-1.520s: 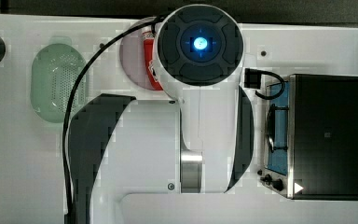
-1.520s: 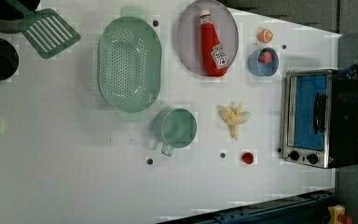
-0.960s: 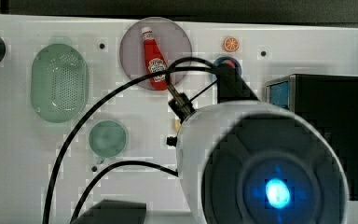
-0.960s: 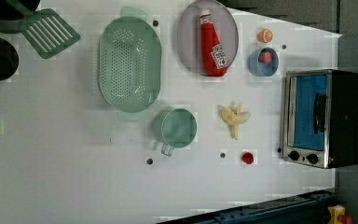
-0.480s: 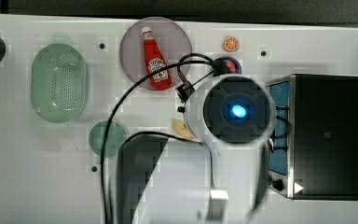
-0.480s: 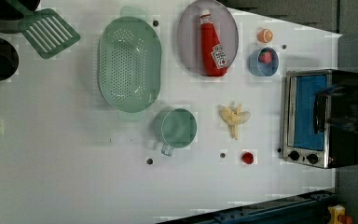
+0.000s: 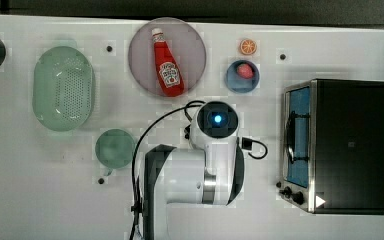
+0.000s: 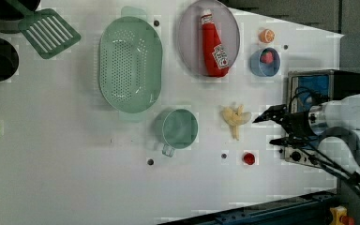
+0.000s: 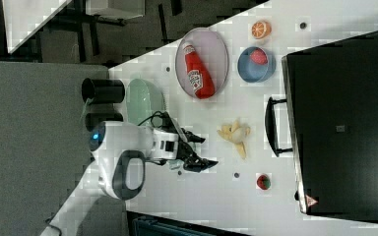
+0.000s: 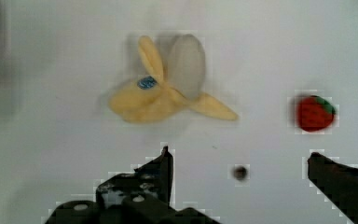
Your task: Pick Banana and place it in mug.
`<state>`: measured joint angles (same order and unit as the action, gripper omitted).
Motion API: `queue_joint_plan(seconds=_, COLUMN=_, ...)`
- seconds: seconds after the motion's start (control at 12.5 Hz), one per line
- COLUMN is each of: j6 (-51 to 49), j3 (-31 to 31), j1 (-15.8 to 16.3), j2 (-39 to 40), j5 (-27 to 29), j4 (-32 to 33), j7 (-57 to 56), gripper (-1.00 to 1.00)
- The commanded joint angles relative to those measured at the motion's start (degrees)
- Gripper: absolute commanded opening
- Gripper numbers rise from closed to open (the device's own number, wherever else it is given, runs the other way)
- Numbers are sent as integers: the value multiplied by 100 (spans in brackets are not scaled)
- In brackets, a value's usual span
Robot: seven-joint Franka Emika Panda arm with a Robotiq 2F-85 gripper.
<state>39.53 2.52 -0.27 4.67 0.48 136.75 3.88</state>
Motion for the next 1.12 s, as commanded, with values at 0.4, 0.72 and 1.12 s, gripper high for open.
queue_joint_plan(seconds=0.4, j6=1975, j3=1, j1=-35, j2=810, j5=28, j4=366, j7=-120, gripper=100)
queue_joint_plan(seconds=0.72, j6=2798, j3=-88, j1=-34, j2=1475, j5=30, j4=411, j7=-119, gripper=100)
queue_joint_plan(seconds=1.12, j6=3155, j3=-138, j1=-38, j2=1668, j5=33, j4=410, j7=-111, gripper=20)
